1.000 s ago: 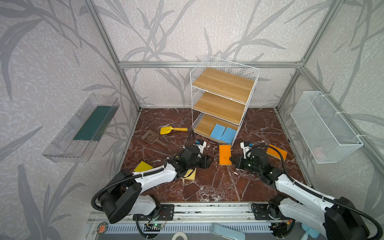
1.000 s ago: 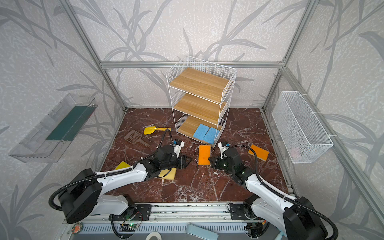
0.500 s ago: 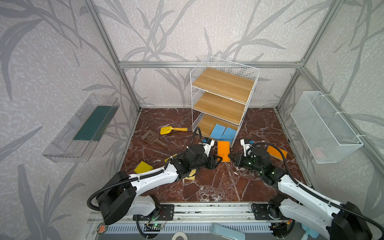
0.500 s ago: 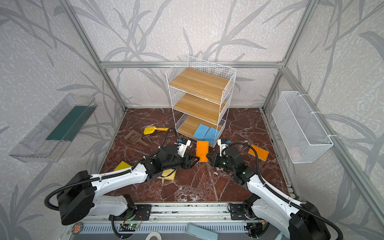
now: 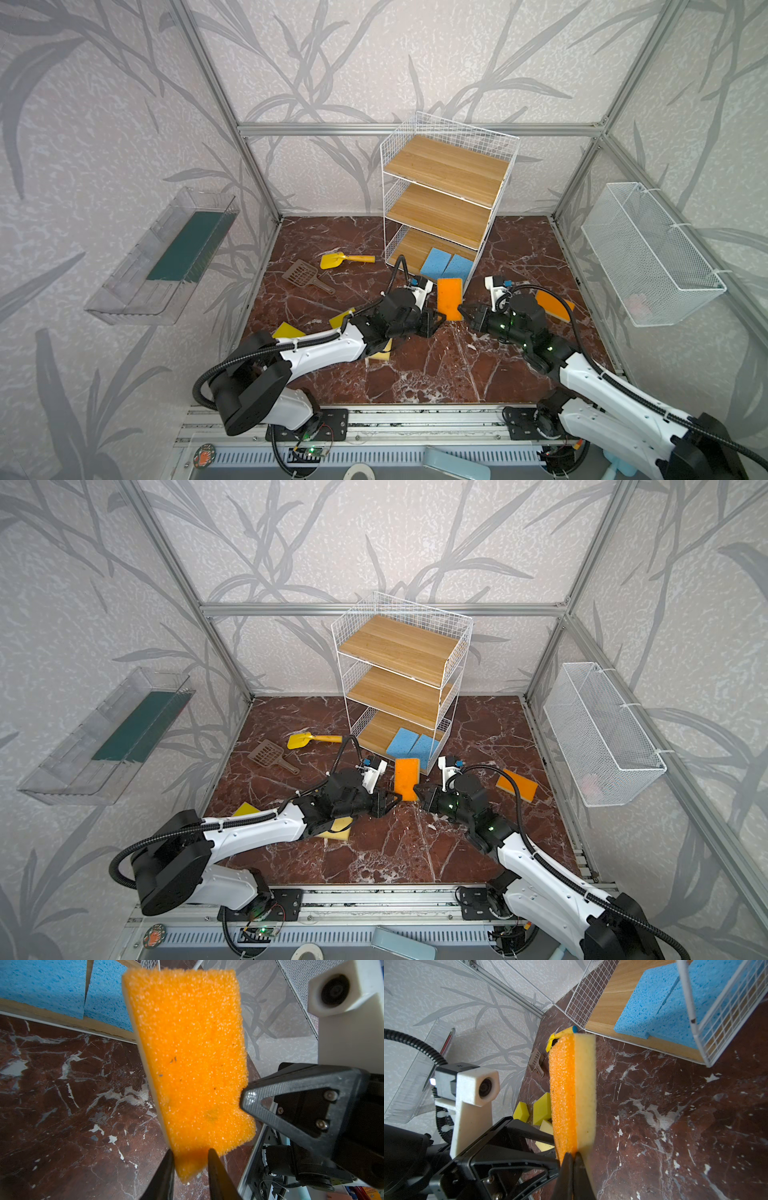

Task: Place and organize the cleaning sponges onto the shelf
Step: 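Hand the orange sponge from the right gripper to the left gripper, then carry the orange sponge with the left gripper onto the middle shelf board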

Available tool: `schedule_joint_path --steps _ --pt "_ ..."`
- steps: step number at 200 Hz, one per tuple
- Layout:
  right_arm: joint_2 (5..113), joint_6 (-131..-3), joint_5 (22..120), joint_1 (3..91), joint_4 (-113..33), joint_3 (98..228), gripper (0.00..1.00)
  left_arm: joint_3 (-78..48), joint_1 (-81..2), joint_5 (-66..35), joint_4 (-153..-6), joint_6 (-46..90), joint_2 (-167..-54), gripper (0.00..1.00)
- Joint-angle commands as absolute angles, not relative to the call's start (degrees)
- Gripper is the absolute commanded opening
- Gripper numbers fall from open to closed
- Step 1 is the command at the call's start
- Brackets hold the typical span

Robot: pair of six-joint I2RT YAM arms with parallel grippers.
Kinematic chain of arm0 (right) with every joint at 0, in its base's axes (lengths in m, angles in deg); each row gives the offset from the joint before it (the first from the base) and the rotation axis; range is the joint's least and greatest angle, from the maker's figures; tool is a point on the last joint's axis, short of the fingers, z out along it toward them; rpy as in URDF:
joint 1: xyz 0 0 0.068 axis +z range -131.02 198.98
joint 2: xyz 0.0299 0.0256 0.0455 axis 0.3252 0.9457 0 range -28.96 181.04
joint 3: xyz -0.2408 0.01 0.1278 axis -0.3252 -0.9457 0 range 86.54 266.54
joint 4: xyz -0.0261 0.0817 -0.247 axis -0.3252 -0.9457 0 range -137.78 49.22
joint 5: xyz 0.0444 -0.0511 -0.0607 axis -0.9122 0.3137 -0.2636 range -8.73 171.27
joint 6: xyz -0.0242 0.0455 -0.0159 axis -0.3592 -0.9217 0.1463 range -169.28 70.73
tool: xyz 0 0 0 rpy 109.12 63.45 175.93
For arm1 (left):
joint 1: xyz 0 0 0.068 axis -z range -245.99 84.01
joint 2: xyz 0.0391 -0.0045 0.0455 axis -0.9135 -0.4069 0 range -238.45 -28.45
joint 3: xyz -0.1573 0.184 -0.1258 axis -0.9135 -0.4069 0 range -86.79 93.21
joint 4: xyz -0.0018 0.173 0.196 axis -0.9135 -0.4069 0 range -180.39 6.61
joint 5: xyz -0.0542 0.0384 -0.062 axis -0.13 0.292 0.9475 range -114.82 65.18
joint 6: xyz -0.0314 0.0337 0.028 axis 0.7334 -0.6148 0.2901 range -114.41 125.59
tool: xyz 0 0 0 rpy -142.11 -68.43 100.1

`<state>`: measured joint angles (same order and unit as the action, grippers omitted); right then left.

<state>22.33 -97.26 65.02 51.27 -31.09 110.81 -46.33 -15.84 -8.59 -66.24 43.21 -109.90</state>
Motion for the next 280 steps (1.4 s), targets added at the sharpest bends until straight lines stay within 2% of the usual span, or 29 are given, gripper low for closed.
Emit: schedule_joint_path --steps 1,18,41,62,80,93,118,170,280 --pt "21.9 -97.4 64.5 51.6 -28.5 110.6 0.03 -44.1 -15.7 -8.7 -64.5 43.7 -110.1 0.15" --pt "21.8 -97.2 64.7 51.6 -28.5 110.6 0.05 -43.7 -15.7 -9.2 -65.5 43.4 -109.3 0.00" --pt "20.5 -96.4 65.9 51.6 -28.9 110.6 0.20 -43.4 -15.8 -10.9 -68.6 41.5 -106.8 0.00" --pt "18.4 -95.2 67.4 51.5 -29.9 110.6 0.39 -42.6 -16.3 -12.1 -73.3 38.8 -103.5 0.00" --pt "16.4 -93.7 68.0 50.9 -32.9 111.8 0.60 -41.4 -17.6 -12.2 -77.6 36.4 -100.7 0.00" --pt "14.9 -92.8 68.0 50.1 -34.8 112.5 0.66 -40.3 -19.0 -11.6 -80.6 34.9 -98.8 0.00" --pt "12.3 -92.6 66.9 46.3 -36.9 112.8 0.69 -37.2 -22.5 -8.7 -86.1 31.5 -97.9 0.00" --pt "11.3 -95.1 57.6 35.1 -36.7 111.0 0.69 -28.2 -28.1 -1.7 -91.4 27.1 -102.0 0.00" --pt "11.5 -91.4 55.3 31.1 -37.6 109.7 0.69 -4.1 -31.4 5.7 -97.7 24.0 -120.8 0.00"
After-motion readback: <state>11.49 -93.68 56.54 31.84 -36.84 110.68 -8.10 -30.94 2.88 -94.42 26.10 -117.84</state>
